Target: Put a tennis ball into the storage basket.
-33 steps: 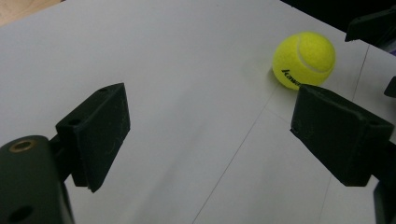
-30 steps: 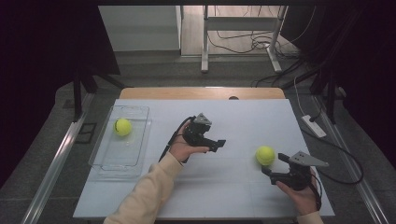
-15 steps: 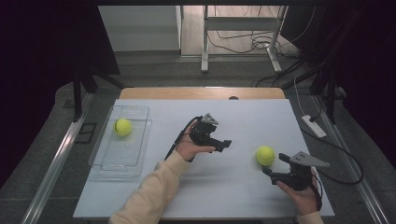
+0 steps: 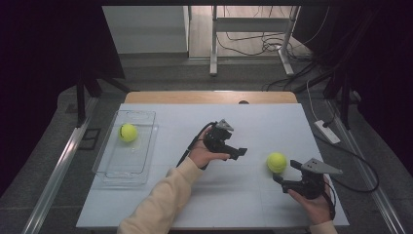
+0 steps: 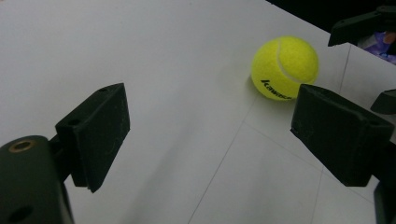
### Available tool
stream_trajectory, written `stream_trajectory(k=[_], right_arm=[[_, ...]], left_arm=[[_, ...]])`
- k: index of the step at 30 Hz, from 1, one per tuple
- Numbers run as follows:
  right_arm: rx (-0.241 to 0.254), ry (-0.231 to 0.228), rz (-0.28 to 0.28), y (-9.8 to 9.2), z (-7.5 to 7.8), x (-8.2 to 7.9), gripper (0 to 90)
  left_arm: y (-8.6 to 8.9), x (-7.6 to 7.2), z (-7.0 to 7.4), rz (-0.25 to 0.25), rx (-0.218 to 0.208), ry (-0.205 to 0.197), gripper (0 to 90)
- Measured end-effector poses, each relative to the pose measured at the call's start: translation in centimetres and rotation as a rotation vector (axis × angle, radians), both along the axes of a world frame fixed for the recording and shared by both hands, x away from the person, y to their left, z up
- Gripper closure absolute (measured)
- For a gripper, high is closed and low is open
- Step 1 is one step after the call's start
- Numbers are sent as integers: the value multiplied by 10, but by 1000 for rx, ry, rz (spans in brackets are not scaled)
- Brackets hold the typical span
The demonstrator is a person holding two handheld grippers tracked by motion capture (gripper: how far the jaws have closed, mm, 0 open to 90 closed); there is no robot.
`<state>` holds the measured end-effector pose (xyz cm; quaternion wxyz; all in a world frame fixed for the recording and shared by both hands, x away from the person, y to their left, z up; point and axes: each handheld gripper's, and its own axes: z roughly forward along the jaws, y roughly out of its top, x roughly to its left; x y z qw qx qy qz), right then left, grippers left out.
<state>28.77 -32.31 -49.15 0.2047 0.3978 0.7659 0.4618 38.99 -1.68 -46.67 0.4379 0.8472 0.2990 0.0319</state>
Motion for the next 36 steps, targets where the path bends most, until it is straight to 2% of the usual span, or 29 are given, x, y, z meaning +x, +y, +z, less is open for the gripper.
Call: stream_trajectory(k=[15,32,36], right_arm=[[-3,2,-1,-1,0,-1,112],[6,-5,-7,-4,1,-1,110],[7,-5,-7,-5,1,-1,110]], left_arm=[[-19,0,1,-26,-5,2,126],[-34,0,-9,-66,13,3,121],[-37,1,-11,-72,4,9,117]])
